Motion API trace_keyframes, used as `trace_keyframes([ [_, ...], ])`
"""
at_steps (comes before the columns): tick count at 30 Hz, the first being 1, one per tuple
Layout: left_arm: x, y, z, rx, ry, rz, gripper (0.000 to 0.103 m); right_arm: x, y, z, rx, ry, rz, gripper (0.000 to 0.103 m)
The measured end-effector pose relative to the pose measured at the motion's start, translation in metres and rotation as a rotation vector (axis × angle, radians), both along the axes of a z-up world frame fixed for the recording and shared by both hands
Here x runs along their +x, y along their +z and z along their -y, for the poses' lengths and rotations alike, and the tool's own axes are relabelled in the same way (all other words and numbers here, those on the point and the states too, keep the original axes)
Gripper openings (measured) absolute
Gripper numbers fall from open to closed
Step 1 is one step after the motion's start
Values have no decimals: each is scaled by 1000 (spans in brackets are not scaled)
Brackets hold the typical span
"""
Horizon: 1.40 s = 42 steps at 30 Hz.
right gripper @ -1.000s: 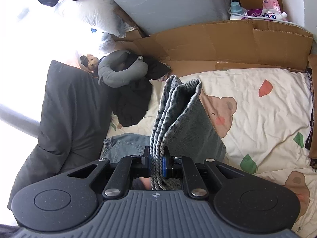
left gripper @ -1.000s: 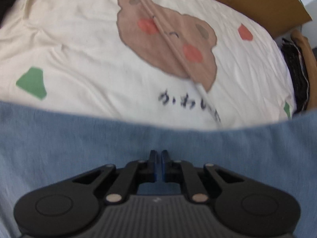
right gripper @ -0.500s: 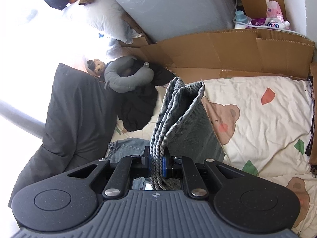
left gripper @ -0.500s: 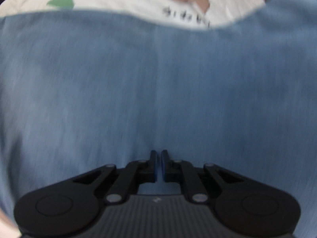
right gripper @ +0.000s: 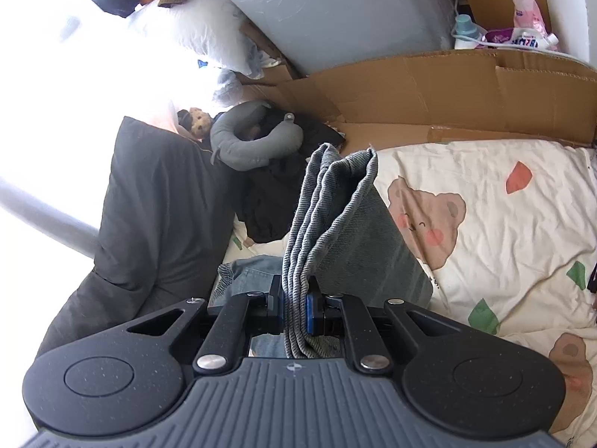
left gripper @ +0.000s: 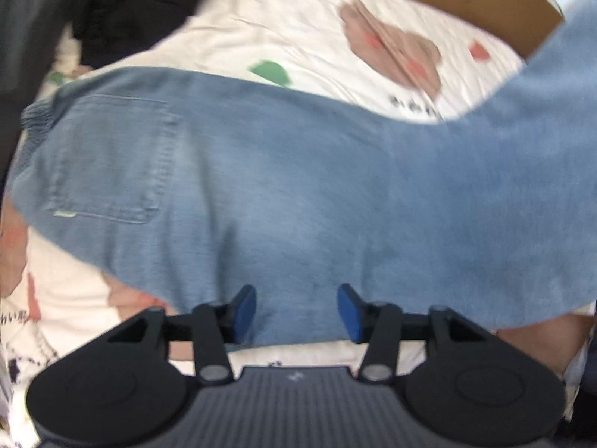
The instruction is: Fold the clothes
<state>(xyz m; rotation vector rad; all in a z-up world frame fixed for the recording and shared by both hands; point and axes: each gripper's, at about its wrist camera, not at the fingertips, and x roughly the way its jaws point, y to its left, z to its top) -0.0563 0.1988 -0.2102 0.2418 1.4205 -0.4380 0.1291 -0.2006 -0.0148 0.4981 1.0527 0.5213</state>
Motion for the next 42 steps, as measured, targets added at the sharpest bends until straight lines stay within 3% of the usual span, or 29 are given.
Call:
trace_keyframes([
  [9,14,-22,-35,-36,107,39,53,7,-3,-30,-20,-2,-16,9],
  [23,38,-48,-75,-213,214,90,53,26,-13,-92,-61,55,-37,9],
  [31,46,-60,-94,-252,219,104,53,32,-27,-155,-80,118,-61,9],
  [42,49,-52,-104,-360,190,171,53,38,-57,-204,-98,212,-100,9],
])
